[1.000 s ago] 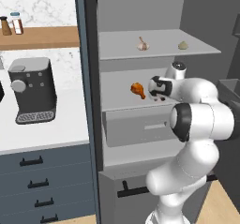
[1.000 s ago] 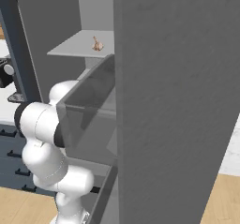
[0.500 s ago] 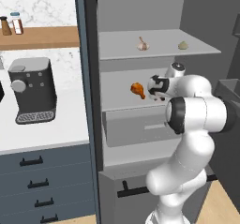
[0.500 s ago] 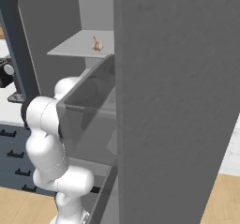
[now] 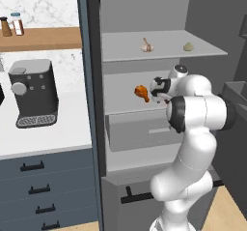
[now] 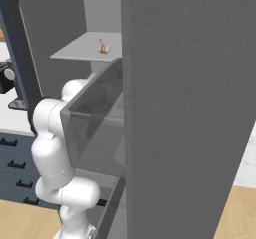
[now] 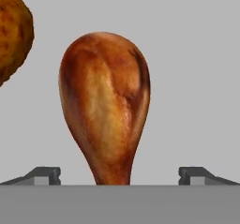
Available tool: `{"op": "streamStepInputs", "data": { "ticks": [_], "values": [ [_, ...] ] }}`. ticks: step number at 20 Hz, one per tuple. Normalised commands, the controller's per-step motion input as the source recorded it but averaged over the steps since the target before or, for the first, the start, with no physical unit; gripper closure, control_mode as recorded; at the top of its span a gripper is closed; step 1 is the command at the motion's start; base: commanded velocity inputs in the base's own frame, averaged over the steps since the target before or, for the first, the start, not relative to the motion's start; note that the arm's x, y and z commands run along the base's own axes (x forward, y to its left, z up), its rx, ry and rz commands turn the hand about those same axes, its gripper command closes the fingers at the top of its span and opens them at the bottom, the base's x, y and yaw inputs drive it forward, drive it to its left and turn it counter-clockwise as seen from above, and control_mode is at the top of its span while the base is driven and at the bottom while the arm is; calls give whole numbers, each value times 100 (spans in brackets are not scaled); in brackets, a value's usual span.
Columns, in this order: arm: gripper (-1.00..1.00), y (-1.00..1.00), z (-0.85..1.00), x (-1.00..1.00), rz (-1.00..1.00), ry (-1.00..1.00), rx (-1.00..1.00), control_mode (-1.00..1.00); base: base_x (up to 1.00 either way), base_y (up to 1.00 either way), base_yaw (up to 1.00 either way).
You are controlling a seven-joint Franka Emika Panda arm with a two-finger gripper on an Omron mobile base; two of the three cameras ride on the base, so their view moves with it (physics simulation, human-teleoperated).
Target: Place one garlic and one chicken drumstick in each tupperware on the nearby counter, to pack two identical lunches.
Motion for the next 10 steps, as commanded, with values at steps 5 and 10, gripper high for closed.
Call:
{"op": "streamStepInputs", "data": {
  "ticks": [5,10],
  "values": [
    [-100,0,-32,6,0,0,0,-100,0,0,0],
    [100,0,-6,0,0,0,0,-100,0,0,0]
  ]
}}
